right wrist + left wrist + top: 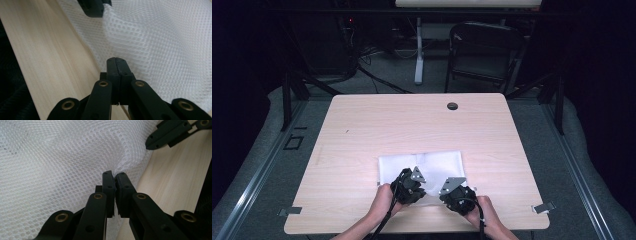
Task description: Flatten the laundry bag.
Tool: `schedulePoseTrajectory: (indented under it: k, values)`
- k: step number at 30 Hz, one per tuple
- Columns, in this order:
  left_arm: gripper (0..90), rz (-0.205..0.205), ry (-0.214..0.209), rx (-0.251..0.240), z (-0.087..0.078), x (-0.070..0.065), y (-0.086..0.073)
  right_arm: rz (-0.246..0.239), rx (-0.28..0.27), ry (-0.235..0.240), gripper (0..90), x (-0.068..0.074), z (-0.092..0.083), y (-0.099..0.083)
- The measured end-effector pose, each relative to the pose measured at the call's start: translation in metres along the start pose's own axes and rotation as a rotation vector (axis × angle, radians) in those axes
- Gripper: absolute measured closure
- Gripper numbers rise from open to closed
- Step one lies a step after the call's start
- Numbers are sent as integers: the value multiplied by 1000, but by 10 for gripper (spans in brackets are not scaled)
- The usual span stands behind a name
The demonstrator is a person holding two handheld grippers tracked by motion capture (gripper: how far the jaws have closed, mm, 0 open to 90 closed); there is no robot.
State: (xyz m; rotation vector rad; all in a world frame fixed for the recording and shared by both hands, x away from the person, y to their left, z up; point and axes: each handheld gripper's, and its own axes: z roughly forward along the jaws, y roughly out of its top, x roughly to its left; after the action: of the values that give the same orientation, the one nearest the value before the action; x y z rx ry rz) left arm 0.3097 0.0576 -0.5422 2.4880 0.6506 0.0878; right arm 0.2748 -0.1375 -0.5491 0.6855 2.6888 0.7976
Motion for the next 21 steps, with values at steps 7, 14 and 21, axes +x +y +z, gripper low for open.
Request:
schedulePoseTrajectory:
  k: [7, 14, 21]
  values:
    - [865, 8, 11, -13, -3, -1, 1, 13, 30, -3, 900, -1, 18, 0]
    - [866, 8, 18, -25, -7, 2, 1, 32, 49, 33, 900, -5, 17, 0]
    - [866, 7, 29, -43, -15, 4, 5, 15, 70, 33, 900, -4, 16, 1]
